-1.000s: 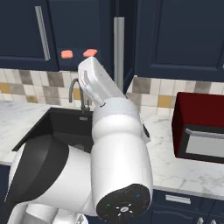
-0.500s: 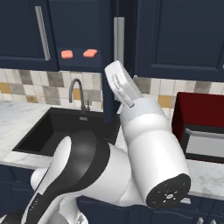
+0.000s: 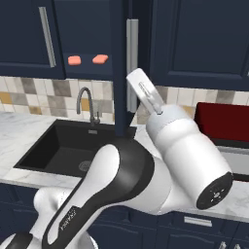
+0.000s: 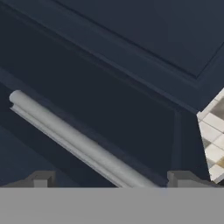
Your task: Pick up the bar soap and bar soap from the sink, and place them back in the cabinet, and close the cabinet doors.
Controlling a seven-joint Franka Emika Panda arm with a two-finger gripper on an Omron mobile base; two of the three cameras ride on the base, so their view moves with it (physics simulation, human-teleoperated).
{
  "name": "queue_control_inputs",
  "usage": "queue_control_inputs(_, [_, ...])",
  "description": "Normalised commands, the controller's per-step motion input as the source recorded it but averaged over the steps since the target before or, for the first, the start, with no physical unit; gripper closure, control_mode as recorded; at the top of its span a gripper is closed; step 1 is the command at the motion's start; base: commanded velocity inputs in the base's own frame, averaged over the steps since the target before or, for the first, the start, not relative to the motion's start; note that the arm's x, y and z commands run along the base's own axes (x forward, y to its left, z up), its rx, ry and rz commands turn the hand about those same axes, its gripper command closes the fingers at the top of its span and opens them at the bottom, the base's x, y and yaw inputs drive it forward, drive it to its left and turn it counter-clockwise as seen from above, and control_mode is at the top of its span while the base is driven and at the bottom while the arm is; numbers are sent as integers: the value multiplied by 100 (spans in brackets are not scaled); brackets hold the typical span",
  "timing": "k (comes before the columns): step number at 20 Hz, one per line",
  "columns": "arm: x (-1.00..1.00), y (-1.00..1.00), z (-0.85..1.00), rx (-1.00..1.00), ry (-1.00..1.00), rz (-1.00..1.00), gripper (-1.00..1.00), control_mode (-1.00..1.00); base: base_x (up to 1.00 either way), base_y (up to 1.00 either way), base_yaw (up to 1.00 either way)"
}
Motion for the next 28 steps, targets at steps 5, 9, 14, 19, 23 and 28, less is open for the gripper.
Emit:
queue_control_inputs(5, [37, -1, 0, 0, 0, 8, -100, -100, 0, 0, 0])
queue_control_inputs(9, [33, 0, 0, 0, 0, 2, -100, -100, 0, 0, 0])
queue_control_inputs(14, [35, 0, 0, 0, 0, 0, -100, -100, 0, 0, 0])
queue_control_inputs(19, [37, 0, 0, 0, 0, 0, -100, -100, 0, 0, 0])
queue_control_inputs(23, [34, 0, 0, 0, 0, 2, -100, -100, 0, 0, 0])
queue_control_inputs(28, [29, 0, 0, 0, 1, 4, -100, -100, 0, 0, 0])
